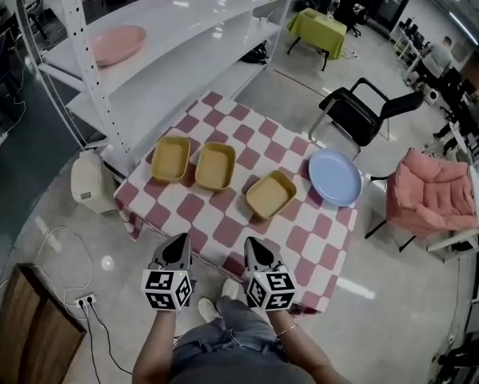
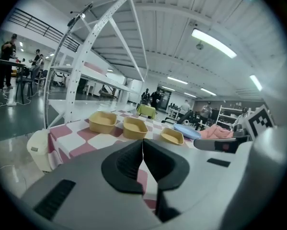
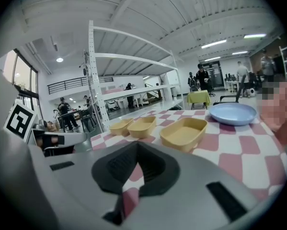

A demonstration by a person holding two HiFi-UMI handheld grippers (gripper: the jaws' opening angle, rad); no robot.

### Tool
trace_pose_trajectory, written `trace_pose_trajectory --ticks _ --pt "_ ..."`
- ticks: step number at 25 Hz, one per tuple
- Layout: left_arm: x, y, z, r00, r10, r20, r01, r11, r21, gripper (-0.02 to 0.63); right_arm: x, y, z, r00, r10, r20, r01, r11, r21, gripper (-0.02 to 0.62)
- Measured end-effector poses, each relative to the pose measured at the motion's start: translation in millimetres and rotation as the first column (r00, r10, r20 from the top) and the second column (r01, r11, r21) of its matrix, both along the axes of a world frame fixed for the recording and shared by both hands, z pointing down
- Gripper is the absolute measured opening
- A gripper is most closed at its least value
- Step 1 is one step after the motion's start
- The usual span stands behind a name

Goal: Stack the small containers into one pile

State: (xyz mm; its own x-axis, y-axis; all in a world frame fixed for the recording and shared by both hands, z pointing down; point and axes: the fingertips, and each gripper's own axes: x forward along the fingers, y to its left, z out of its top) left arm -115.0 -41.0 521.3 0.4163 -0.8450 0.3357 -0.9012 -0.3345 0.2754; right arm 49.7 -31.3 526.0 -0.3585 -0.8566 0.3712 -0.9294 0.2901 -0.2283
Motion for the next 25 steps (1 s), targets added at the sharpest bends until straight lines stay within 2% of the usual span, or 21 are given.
trace_pose_trajectory --ticks 7,14,21,25 --pt "56 -44 10 0.992 0.129 0.013 -0.128 0.991 -0.032 0.017 53 -13 15 0.992 0.128 -0.009 -0.128 0.991 -0.038 0.01" --pt "106 -89 14 0.976 0.214 0.038 -0.213 0.976 -0.046 0.018 100 -37 19 0.974 0.228 0.001 -0.228 0.973 -0.045 0.011" --pt "143 -122 22 0.961 0.27 0.061 -0.266 0.961 -0.077 0.021 123 -59 20 0.963 0.267 0.016 -0.266 0.962 -0.053 0.01" --pt "164 -137 26 0.951 0.302 0.061 -0.296 0.95 -0.097 0.052 136 -68 22 0.959 0.284 0.016 -0.283 0.957 -0.06 0.01"
